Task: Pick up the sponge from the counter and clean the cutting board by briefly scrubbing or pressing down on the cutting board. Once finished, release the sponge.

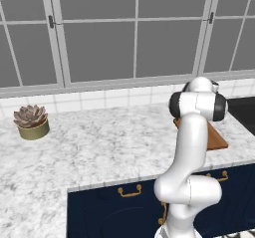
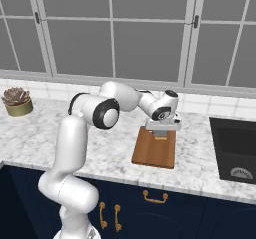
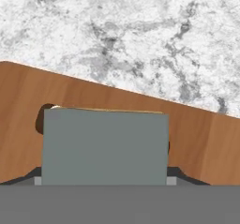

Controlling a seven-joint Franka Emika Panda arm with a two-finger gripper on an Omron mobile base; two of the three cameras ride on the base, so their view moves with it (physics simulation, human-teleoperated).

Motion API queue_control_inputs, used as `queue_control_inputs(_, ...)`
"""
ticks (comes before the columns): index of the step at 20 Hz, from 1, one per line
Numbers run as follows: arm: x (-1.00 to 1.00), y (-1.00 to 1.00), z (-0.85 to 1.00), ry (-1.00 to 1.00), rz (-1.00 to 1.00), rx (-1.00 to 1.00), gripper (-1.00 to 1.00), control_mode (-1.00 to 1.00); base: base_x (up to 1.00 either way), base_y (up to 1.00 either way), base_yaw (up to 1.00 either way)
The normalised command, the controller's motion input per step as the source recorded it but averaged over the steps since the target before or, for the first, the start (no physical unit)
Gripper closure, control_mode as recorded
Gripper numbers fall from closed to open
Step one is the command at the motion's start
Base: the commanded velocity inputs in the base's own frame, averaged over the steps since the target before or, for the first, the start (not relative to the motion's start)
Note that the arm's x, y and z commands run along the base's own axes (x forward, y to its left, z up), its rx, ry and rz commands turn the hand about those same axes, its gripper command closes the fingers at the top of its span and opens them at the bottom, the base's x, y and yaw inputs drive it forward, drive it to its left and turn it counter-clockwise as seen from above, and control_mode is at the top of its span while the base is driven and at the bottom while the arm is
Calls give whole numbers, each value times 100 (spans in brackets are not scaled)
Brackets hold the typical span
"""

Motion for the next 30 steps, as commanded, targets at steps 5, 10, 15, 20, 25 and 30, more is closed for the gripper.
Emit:
queue_control_inputs(5, -1, -28, 0, 0, 0, 1, 100, -100, 0, 0, 0)
queue_control_inputs(10, -25, -11, -4, -1, -1, 3, 100, -100, 0, 0, 0)
queue_control_inputs(15, -66, -1, -9, 0, -2, 9, 100, -100, 0, 0, 0)
queue_control_inputs(20, -56, 2, -16, 0, -3, 3, 100, -100, 0, 0, 0)
queue_control_inputs(25, -1, 38, -9, -1, 0, -8, 100, -100, 0, 0, 0)
queue_control_inputs(30, -20, 65, 0, -12, 0, -15, 100, -100, 0, 0, 0)
